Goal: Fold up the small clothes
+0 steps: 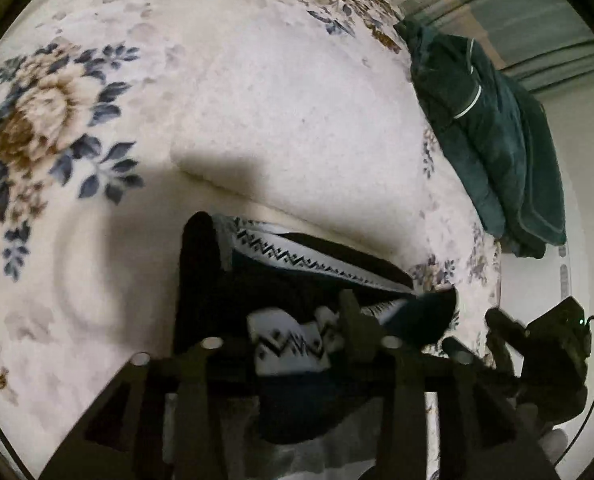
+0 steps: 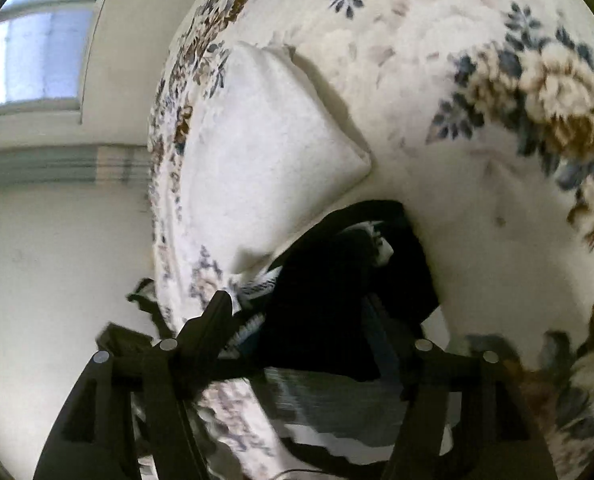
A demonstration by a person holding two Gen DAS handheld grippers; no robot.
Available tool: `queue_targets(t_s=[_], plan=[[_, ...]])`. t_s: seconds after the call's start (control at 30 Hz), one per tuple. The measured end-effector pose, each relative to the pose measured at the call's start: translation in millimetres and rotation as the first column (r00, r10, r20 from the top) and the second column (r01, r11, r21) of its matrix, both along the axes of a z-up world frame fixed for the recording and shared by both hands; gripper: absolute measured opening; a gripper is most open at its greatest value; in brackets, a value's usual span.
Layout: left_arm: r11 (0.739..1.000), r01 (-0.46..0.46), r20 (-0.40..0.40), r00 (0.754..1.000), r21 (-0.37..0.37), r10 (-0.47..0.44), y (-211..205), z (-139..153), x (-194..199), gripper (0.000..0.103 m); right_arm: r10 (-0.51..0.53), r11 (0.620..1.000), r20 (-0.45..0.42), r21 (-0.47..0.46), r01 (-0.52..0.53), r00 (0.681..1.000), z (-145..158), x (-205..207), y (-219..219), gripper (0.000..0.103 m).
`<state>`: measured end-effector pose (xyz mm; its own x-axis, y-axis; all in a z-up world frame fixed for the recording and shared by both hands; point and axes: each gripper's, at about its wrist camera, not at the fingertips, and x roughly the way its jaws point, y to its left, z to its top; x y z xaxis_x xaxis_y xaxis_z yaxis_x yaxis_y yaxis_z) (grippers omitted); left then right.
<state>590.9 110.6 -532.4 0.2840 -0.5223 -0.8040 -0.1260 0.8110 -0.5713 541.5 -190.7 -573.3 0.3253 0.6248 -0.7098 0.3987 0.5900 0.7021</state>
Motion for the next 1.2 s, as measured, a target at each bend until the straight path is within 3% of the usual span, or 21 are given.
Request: queue_targets(t_s=[0.07, 0.1, 0.17, 0.27, 0.33, 0.4, 0.5, 0.67, 0.9, 0.97, 1.07, 1.13, 1.17, 1.2], plan=[[0.998, -0.022, 0.004, 1.0, -0.058, 0.022, 5.0, -2.1, 1.2, 0.059, 0.035, 0.998, 0.004, -0.054, -0.035, 0.999, 1.3, -2.0, 1.9, 0.079], [0.995, -0.036, 0.007, 0.999, -0.094, 0.037, 8.6, -2.5, 1.4, 0.062, 0.053, 0.995, 0.009, -0.083, -0.053, 0.999, 3.1, -5.3, 2.5, 0.085], [0.989, -0.067, 0.009, 0.998, -0.131, 0.069, 17.2, -0.6, 0.1, 0.062, 0.1, 0.986, 0.003, -0.132, -0.098, 0.995, 4.0, -13.1, 4.1, 0.086], [0.989, -0.087, 0.058, 0.994, -0.117, 0.094, 32.6, 14.9, -17.5, 0.063, 0.159, 0.969, -0.022, -0.187, -0.161, 0.987, 4.1, -28.0, 2.4, 0.088], [0.991, -0.106, 0.102, 0.988, -0.075, 0.114, 49.0, 28.8, -48.7, 0.064, 0.188, 0.962, -0.039, -0.193, -0.192, 0.981, 3.0, -39.8, -4.4, 0.103], [0.988, -0.14, 0.106, 0.984, -0.058, 0.146, 62.7, 31.9, -79.8, 0.068, 0.199, 0.963, -0.051, -0.177, -0.205, 0.979, -2.2, -46.5, -13.1, 0.103], [0.973, -0.228, 0.051, 0.972, -0.043, 0.23, 84.0, 21.2, -143.5, 0.07, 0.233, 0.957, -0.088, -0.155, -0.244, 0.969, -18.1, -47.4, -26.0, 0.103], [0.926, -0.345, -0.115, 0.937, -0.154, 0.33, 82.0, -24.6, -228.9, 0.07, 0.349, 0.934, -0.117, -0.037, -0.356, 0.93, -65.3, -12.1, -27.5, 0.103], [0.88, -0.387, -0.16, 0.921, -0.276, 0.355, 27.3, -77.1, -237.3, 0.07, 0.527, 0.843, -0.123, 0.2, -0.499, 0.841, -135.6, 42.5, 5.9, 0.103], [0.857, -0.417, -0.149, 0.909, -0.302, 0.39, 20.4, -87.8, -226.8, 0.07, 0.548, 0.829, -0.121, 0.211, -0.518, 0.827, -145.7, 49.6, 14.2, 0.103], [0.799, -0.49, -0.118, 0.869, -0.349, 0.481, 23.7, -92.3, -213.1, 0.07, 0.571, 0.81, -0.117, 0.237, -0.536, 0.812, -154.4, 55.6, 22.7, 0.103], [0.766, -0.529, -0.101, 0.84, -0.364, 0.532, 27.8, -88.4, -207.8, 0.065, 0.566, 0.808, -0.102, 0.266, -0.526, 0.818, -157.0, 55.5, 21.9, 0.103], [0.759, -0.538, -0.091, 0.833, -0.366, 0.546, 29.2, -85.2, -205.8, 0.042, 0.559, 0.81, -0.094, 0.274, -0.519, 0.824, -157.3, 54.2, 20.7, 0.096], [0.759, -0.535, -0.073, 0.832, -0.372, 0.55, 33.1, -79.4, -203.1, 0.03, 0.552, 0.815, -0.089, 0.267, -0.514, 0.829, -157.3, 52.2, 19.3, 0.081]])
